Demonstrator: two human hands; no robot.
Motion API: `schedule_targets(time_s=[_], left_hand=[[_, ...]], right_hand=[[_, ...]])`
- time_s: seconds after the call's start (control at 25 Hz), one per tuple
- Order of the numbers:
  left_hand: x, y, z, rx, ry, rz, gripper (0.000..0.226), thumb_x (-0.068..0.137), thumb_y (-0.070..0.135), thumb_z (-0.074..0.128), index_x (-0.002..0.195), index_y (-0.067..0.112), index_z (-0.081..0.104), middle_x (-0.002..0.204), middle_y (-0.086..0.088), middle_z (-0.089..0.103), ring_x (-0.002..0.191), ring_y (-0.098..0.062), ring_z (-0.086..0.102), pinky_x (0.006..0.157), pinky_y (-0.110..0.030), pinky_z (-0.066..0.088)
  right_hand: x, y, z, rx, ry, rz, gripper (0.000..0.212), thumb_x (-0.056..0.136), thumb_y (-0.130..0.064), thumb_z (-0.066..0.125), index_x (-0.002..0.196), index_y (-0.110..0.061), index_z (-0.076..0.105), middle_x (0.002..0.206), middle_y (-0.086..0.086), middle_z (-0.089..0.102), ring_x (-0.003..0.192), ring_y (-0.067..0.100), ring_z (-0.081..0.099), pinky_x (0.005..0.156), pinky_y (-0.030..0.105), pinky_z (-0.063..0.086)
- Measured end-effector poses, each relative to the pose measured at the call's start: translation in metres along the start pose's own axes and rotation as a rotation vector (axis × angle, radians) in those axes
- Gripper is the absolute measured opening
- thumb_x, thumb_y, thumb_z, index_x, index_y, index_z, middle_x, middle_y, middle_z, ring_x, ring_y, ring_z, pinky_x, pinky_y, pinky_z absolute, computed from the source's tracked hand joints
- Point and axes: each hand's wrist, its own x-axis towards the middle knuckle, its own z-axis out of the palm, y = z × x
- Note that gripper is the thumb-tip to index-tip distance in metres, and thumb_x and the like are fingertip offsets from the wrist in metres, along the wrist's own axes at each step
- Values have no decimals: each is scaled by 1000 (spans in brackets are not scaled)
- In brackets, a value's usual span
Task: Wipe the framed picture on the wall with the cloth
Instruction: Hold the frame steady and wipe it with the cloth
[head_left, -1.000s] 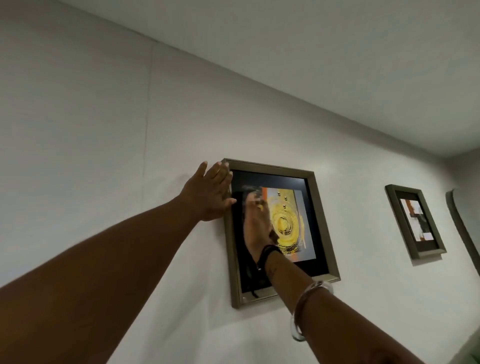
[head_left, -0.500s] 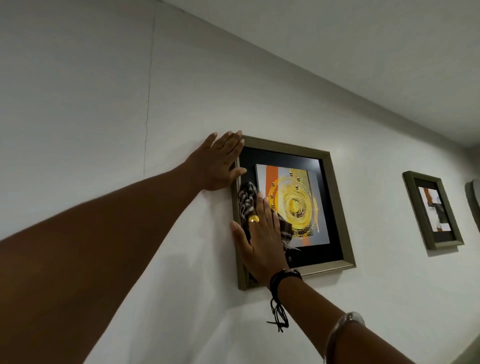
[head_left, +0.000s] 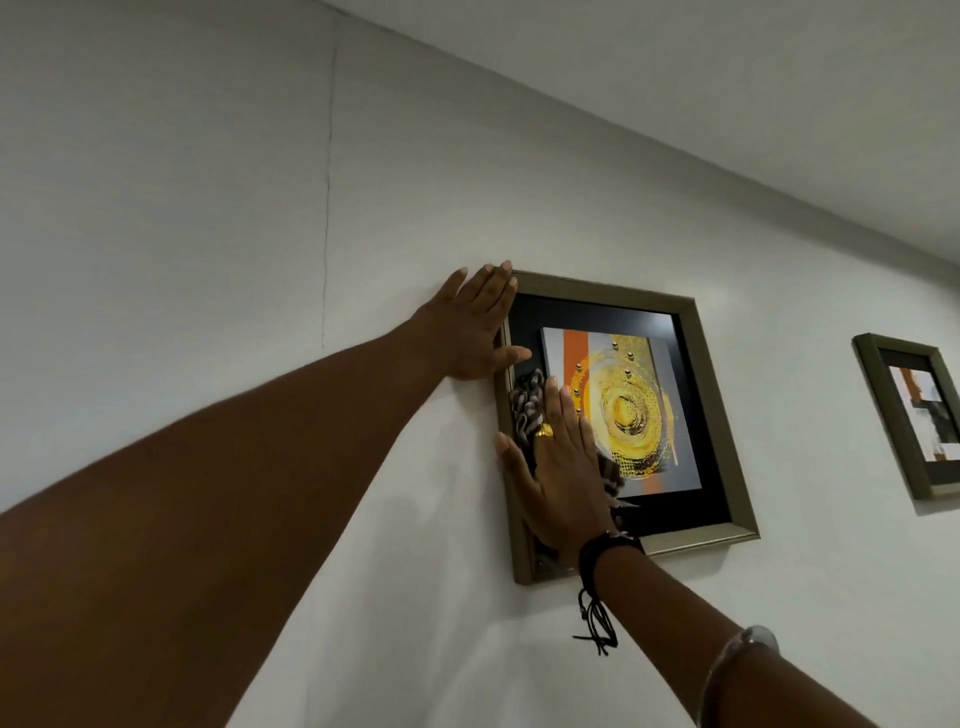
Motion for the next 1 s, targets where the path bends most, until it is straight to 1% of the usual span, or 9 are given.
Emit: schedule_targets(time_s=[0.16,0.24,0.36,0.52,0.6,0.68,0.8,0.92,1.0], left_hand=[[-1,2,-3,32,-14,-3,90,92,69,17,153,7,-8,163,-12,-14,151,-24,-13,121,-43,-7],[-1,3,-5,21,-27,-6,92,92,70,18,153,6,-8,163,-12,-15,151,-25,-13,121,-42,-7],[-2,6,-5,23,-40,-16,94,91,70,19,153,5,-8,163,-14,-16,150,-26,-14,121,-41,-6],[-1,5,-9,18,-51,-16,95,91,71,20,153,5,-8,163,-14,-15,151,-27,-13,121,-43,-6],[-2,7,-10,34,-62,-18,96,91,71,21,153,5,-7,163,-15,-15,151,-27,-13,122,-44,-5],[-2,8,-12,45,-75,-21,96,90,71,22,153,4,-7,163,-15,-15,151,-27,-13,123,-44,-5],[-2,9,-14,62,-96,-28,96,91,71,22,153,4,-8,163,-15,-16,150,-27,-14,122,-45,-5],[0,11,-16,82,-111,-35,97,91,71,24,153,4,-8,162,-16,-16,150,-28,-14,122,-47,-5],[0,11,-16,66,-123,-46,97,91,70,26,153,4,-9,162,-16,-18,150,-28,-15,122,-48,-6]], right_hand=[[-8,-2,4,-16,-9,-2,101,78,-82,4,156,-19,0,165,0,-8,151,12,-16,124,39,-6],[-28,3,5,-9,-30,-4,97,81,-80,10,156,-19,-3,165,-2,-10,150,11,-17,124,40,-4],[-63,16,5,-62,-81,-58,92,84,-77,11,155,-21,-4,164,-4,-13,150,8,-18,124,40,-2],[-86,30,-1,-127,-111,-159,82,91,-70,20,154,-18,14,166,-2,-3,152,11,-8,124,39,2],[-94,37,-5,-170,-127,-200,78,92,-69,20,152,-21,7,165,-3,0,152,10,-5,123,36,3],[-102,49,-10,-194,-144,-218,74,92,-68,19,151,-25,6,164,-5,5,152,9,-1,123,36,6],[-113,70,-17,-181,-109,-166,74,93,-67,21,152,-24,11,160,-6,14,149,10,9,120,38,15],[-118,91,-26,-196,-82,-32,80,91,-70,19,150,-18,30,160,1,24,149,17,20,120,45,22],[-114,103,-34,-213,-63,67,82,89,-71,19,149,-17,34,161,5,27,149,19,20,120,46,24]])
